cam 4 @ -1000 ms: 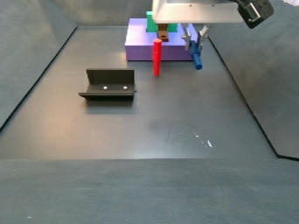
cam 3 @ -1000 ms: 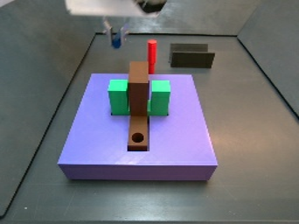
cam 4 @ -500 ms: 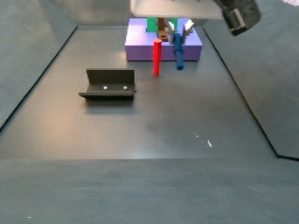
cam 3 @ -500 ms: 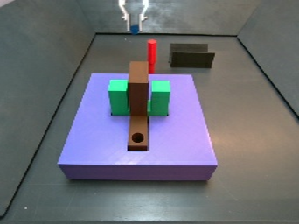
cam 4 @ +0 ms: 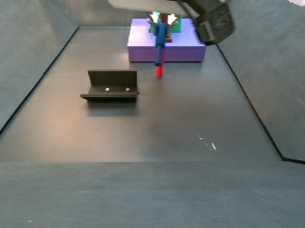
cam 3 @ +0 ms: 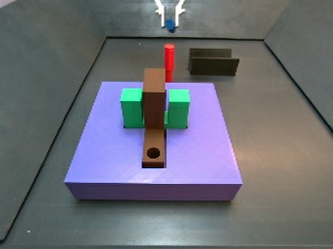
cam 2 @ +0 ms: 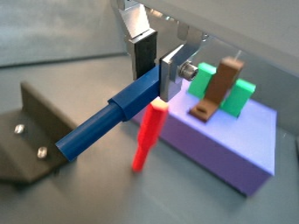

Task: Pick up the blue object. Move up. Place the blue object on the fixture. Regrasp the blue object. Move to above the board. Insert the blue object.
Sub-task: Place the blue object on the fixture.

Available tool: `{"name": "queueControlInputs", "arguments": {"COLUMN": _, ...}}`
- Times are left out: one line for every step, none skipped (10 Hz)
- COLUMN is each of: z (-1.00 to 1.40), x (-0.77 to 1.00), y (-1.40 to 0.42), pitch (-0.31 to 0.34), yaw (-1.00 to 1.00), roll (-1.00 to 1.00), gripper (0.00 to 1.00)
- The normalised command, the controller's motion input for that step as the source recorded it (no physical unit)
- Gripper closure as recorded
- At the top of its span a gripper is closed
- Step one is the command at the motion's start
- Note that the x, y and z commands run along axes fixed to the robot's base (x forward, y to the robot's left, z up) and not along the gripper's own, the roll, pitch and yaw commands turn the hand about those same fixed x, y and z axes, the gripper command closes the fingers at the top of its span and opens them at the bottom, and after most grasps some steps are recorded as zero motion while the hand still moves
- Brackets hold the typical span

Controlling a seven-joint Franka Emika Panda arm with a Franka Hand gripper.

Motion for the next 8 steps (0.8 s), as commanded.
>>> {"name": "queueControlInputs", "arguments": {"z": 0.17, "x": 0.52, "y": 0.04, "pitch": -0.060, "yaw": -0.24, "roll": -1.00, "gripper": 1.00}}
{"name": "queueControlInputs", "arguments": {"z": 0.04, "x": 0.61, "y": 0.15, "pitch": 0.000, "yaw": -0.22, "roll": -1.00, "gripper": 1.00}}
{"name": "queueControlInputs", "arguments": {"z": 0.00, "x": 0.68, "y": 0.17, "pitch": 0.000, "yaw": -0.24, "roll": -0.88, "gripper": 1.00}}
{"name": "queueControlInputs", "arguments": {"z": -0.01, "x": 0.72, "y": 0.14, "pitch": 0.071, "yaw": -0.29, "roll": -0.53, "gripper": 1.00}}
{"name": "queueControlInputs", "arguments": {"z": -0.02, "x": 0.81, "y": 0.06, "pitch": 0.134, "yaw": -0.27, "roll": -0.32, "gripper": 1.00}}
{"name": "queueControlInputs", "arguments": {"z": 0.00, "x": 0.85, "y": 0.03, "pitch": 0.120, "yaw": -0.29, "roll": -0.34, "gripper": 1.00}}
{"name": "queueControlInputs", "arguments": {"z": 0.00, "x": 0.77, "y": 0.05, "pitch": 0.131, "yaw": -0.34, "roll": -0.08, "gripper": 1.00}}
{"name": "queueControlInputs", "arguments": {"z": 0.00, "x": 0.71, "y": 0.01, "pitch": 0.137, "yaw": -0.36, "roll": 0.00, "gripper": 1.00}}
